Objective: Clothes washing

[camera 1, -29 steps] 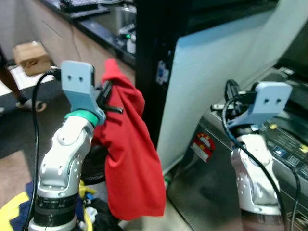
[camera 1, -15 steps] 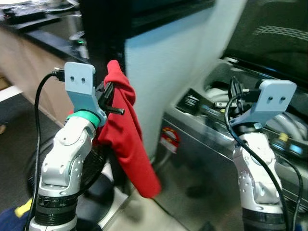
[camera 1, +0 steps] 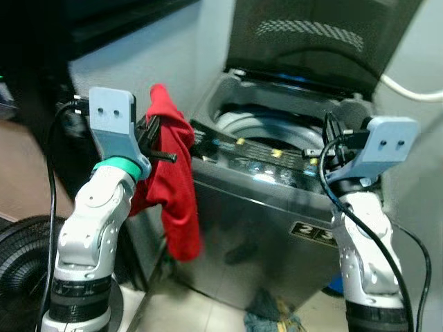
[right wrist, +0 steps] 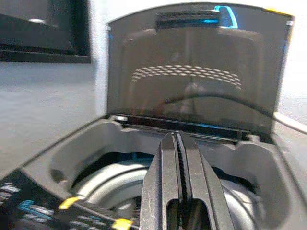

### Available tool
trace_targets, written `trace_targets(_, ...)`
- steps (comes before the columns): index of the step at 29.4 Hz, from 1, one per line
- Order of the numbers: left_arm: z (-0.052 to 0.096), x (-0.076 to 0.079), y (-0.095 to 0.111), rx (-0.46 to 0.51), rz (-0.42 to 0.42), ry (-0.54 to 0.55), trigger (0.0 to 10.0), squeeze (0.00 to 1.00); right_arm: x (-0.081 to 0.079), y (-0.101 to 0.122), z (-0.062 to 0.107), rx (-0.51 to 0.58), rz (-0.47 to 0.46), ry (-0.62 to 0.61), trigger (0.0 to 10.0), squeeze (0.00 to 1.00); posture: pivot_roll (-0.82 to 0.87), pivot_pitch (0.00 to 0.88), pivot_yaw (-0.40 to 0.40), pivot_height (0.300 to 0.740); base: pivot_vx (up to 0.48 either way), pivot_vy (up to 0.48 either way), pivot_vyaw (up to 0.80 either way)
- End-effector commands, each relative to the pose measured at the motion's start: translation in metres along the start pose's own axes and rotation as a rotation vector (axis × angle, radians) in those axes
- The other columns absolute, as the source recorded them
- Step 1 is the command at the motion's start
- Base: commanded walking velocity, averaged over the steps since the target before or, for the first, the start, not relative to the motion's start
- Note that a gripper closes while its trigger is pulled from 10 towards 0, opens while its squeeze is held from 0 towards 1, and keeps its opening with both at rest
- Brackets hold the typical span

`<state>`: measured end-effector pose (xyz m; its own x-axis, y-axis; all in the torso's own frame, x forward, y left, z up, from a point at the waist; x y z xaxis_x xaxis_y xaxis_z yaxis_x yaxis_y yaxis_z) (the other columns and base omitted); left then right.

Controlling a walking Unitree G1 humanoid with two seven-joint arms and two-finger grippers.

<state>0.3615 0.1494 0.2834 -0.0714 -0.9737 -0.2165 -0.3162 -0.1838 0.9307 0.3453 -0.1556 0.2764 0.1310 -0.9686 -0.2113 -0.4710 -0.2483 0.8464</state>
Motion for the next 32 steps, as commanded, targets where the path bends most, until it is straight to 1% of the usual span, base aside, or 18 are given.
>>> trace_targets(1,0.0,0.0,0.005,0.031,-0.002,-0.001,10.0,0.0,0.002,0.001,0.0,0.004,-0.009,-0.006,10.0,0.0,0.08,0.0,0.019,0.74,0.0,0.0,-0.8)
trace_targets(15,-0.001,-0.002,0.008,0.045,0.007,0.014,10.0,0.0,0.002,0.001,-0.001,0.004,-0.014,-0.006,10.0,0.0,0.08,0.0,0.017,0.74,0.0,0.0,-0.8)
trace_targets(22,-0.002,-0.004,0.01,0.048,-0.01,0.025,10.0,0.0,0.002,0.0,-0.001,0.002,-0.015,-0.011,10.0,0.0,0.08,0.0,0.02,0.74,0.0,0.0,-0.8)
trace_targets(26,-0.002,-0.008,0.01,0.053,-0.007,0.043,10.0,0.0,0.002,0.001,-0.001,0.008,-0.013,-0.009,10.0,0.0,0.08,0.0,0.02,0.74,0.285,0.0,-0.8)
trace_targets(29,-0.004,-0.011,0.011,0.056,-0.011,0.065,10.0,0.0,0.0,0.002,-0.001,0.013,-0.009,-0.001,10.0,0.0,0.08,0.0,0.019,0.74,0.461,0.0,0.0)
trace_targets(32,-0.004,-0.01,0.012,0.061,-0.019,0.068,10.0,0.0,-0.002,0.001,-0.001,0.012,-0.007,0.008,10.0,0.0,0.08,0.0,0.019,0.74,0.461,0.0,0.0)
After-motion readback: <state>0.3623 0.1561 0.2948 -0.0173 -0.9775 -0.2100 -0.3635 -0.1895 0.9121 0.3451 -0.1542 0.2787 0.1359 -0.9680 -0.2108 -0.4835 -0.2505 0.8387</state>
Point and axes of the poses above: a point about 5 cm out from each wrist's last joint towards the gripper, its own z axis pointing back from the gripper into the wrist, its own y axis along the axis of the wrist's last joint, x = y × z, the point moved 5 cm from there along -z, pointing out of the wrist towards the gripper, and after that the axes turned 13 degrees about -z, right-handed, at the moved point
